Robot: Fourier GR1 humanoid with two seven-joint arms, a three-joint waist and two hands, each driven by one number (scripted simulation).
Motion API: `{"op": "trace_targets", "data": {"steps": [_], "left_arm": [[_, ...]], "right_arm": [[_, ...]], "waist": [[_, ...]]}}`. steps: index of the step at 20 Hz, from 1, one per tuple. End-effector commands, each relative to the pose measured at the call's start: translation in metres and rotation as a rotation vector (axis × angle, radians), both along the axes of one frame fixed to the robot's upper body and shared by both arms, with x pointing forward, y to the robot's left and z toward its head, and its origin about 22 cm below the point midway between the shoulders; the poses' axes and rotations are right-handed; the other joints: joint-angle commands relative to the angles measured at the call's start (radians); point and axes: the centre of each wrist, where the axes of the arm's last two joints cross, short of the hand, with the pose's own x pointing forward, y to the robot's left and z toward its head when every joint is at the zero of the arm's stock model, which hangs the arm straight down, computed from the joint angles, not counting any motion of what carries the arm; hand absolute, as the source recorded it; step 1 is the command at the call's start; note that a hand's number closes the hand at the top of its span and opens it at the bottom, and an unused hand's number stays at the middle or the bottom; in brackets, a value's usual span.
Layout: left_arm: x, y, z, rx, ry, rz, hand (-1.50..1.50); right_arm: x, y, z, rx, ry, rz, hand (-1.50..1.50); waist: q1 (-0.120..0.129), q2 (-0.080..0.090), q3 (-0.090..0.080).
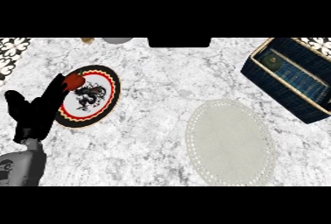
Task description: Pick the squash from the placemat and place it in the basket
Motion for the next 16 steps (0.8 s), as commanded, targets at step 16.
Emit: {"op": "trace_targets", "data": {"steps": [16], "left_arm": [[-0.006,0.009,-0.002,-0.013,0.027,0.081,0.00]], "right_arm": [[-0.200,-0.074,-0.022,0.183,-0.066,0.124,-1.50]], "waist": [[-0.079,-0.017,0.001]]}}
